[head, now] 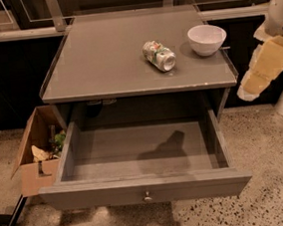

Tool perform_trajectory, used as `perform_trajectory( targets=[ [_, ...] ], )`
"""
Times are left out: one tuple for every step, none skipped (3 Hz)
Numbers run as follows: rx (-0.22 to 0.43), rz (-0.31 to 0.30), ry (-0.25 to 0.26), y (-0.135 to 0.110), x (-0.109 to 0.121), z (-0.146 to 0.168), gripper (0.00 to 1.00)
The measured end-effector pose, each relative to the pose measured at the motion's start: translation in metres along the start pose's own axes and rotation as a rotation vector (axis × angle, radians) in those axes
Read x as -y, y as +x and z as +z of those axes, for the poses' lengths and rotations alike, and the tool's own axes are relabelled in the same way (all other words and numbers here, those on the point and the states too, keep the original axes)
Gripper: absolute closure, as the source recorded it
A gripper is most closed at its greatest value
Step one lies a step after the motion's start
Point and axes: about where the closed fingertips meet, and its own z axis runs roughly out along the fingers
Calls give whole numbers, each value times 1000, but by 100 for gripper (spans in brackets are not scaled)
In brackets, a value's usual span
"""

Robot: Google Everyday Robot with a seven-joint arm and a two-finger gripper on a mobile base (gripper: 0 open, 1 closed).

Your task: Place 7up can into top drawer

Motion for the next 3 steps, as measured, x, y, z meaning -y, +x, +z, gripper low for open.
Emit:
perform_trajectory(
  targets=[
    [39,105,17,-16,20,12,0],
    [78,138,67,-31,31,21,0],
    [118,122,110,-55,50,35,0]
  ],
)
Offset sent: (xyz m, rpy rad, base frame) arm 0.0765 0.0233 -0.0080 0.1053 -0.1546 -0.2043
